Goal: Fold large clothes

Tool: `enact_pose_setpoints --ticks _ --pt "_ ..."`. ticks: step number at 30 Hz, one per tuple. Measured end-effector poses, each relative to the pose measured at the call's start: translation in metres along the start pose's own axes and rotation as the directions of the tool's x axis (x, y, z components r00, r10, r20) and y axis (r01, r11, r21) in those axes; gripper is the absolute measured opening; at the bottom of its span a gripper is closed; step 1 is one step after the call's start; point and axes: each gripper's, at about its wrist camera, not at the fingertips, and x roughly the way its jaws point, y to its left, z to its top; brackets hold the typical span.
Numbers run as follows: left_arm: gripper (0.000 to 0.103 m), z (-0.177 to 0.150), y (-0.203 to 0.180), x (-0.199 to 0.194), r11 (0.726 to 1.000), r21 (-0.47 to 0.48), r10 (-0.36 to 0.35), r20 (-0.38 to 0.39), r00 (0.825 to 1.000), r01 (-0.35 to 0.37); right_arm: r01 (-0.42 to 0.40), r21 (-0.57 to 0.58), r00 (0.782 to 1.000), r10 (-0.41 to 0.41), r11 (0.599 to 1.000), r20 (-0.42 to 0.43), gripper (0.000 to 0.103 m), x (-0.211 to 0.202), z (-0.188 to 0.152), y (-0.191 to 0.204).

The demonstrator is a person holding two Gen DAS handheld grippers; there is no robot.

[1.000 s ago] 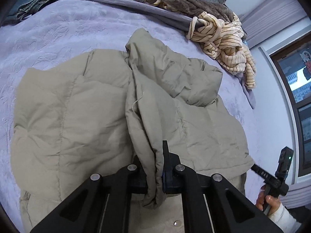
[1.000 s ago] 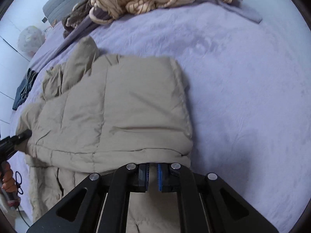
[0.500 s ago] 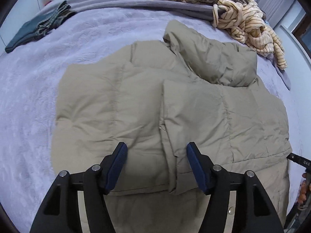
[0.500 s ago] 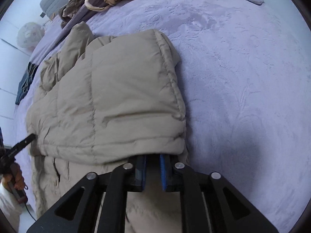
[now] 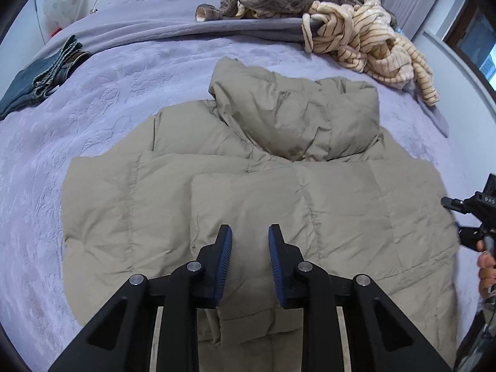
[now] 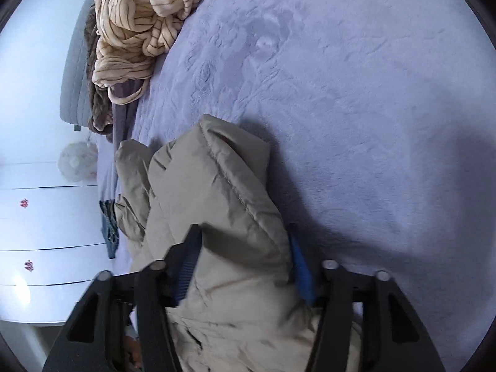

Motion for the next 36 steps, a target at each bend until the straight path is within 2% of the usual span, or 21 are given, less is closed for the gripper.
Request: enact_pose_setpoints --ticks 1,2,4,6,11,14,18,20,27,29,30,32,36 --pt "0.027 -0.002 -0.001 0.010 0.999 0.013 0.040 -0.021 0.999 -0.040 0.001 -0.038 1.000 -0.001 0.999 -0.001 0.021 0.003 0.001 0.009" --pt "0.027 -0.004 0.000 0.018 0.998 0.020 0.054 -0.037 0.998 -0.053 0.034 -0.082 0.999 -0.033 0.996 0.010 0.020 0.004 -0.001 0.015" --pt "0.027 -0.007 0.004 0.031 0.997 0.038 0.069 -0.049 0.996 -0.067 0.140 -0.171 0.990 -0.137 0.975 0.028 0.020 0.010 -0.002 0.022" --pt "0.027 -0.009 0.005 0.038 0.997 0.053 0.067 -0.049 0.997 -0.064 0.215 -0.228 0.977 -0.208 0.950 0.055 0.020 0.018 0.001 0.021" --pt "0.027 -0.009 0.002 0.044 0.994 0.066 0.087 -0.047 0.995 -0.084 0.283 -0.299 0.959 -0.263 0.912 0.104 0.022 0.034 -0.003 0.018" --pt "0.027 -0.011 0.002 0.037 0.994 0.052 0.099 -0.042 0.994 -0.097 0.337 -0.304 0.941 -0.307 0.891 0.143 0.034 0.023 -0.010 0.026" --pt "0.027 -0.015 0.006 0.017 0.993 0.027 0.120 -0.037 0.992 -0.119 0.440 -0.373 0.897 -0.388 0.816 0.211 0.049 0.001 -0.028 0.042" --pt "0.027 -0.021 0.011 0.005 0.993 0.011 0.122 -0.041 0.992 -0.121 0.461 -0.389 0.887 -0.402 0.798 0.226 0.056 -0.013 -0.039 0.042" --pt "0.028 -0.045 0.014 -0.037 0.992 -0.015 0.127 -0.049 0.991 -0.127 0.425 -0.346 0.905 -0.389 0.836 0.171 0.067 -0.044 -0.072 0.036" --pt "0.064 -0.054 0.011 -0.049 0.991 -0.020 0.134 -0.047 0.990 -0.135 0.411 -0.338 0.912 -0.384 0.847 0.147 0.069 -0.048 -0.083 0.032" --pt "0.090 -0.058 0.010 -0.057 0.990 -0.026 0.141 -0.021 0.990 -0.141 0.405 -0.336 0.914 -0.381 0.850 0.138 0.070 -0.050 -0.088 0.032" --pt "0.093 -0.064 0.006 -0.071 0.988 -0.017 0.157 0.021 0.987 -0.156 0.398 -0.336 0.917 -0.378 0.853 0.127 0.072 -0.051 -0.096 0.033" --pt "0.093 -0.075 0.002 -0.081 0.987 -0.020 0.162 -0.004 0.987 -0.162 0.374 -0.335 0.927 -0.360 0.865 0.104 0.078 -0.054 -0.110 0.036"
